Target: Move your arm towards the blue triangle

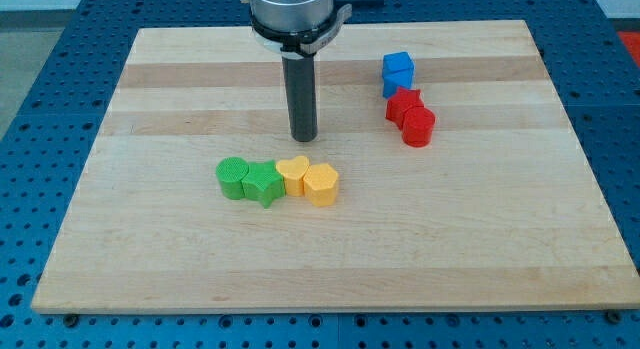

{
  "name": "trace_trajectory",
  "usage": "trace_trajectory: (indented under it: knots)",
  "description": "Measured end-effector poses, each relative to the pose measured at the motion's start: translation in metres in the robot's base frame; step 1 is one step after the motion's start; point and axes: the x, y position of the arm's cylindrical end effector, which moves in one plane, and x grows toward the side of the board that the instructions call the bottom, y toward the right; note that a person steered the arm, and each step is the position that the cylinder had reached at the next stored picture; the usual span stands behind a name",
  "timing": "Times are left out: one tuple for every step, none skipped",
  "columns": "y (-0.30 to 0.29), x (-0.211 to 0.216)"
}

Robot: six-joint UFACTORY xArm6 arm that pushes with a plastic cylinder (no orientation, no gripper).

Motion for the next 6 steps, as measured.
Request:
trace_trajectory:
  knots:
    - [0.0, 0.0]
    - [0.0, 0.0]
    - [0.0, 0.0]
    - [0.0, 0.0]
    - [0.005, -0.002]
    - [0.071, -0.059]
